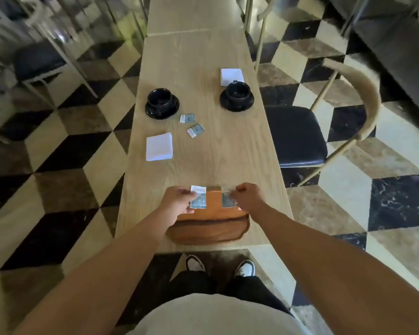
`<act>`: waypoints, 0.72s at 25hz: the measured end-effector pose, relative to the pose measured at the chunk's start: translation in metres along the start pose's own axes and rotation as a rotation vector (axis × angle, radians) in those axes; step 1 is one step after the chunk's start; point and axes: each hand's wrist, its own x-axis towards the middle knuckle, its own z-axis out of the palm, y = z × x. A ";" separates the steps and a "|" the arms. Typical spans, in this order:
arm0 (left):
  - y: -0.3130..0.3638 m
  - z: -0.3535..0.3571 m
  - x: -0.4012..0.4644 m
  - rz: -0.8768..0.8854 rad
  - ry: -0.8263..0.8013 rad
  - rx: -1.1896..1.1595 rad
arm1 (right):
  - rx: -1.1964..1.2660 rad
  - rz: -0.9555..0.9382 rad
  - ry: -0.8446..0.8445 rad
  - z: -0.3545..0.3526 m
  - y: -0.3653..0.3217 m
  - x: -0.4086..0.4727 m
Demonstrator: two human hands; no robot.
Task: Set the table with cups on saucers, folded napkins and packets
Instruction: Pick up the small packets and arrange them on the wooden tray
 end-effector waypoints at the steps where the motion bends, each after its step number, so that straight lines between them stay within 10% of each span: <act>1: -0.006 -0.001 -0.001 -0.027 0.021 -0.011 | -0.006 0.006 -0.012 0.004 0.001 0.001; 7: -0.048 -0.012 0.017 -0.110 0.022 0.026 | -0.120 0.058 -0.072 0.034 0.016 0.003; 18: -0.078 -0.016 0.036 0.254 0.142 0.566 | -0.264 0.098 0.077 0.065 0.037 0.010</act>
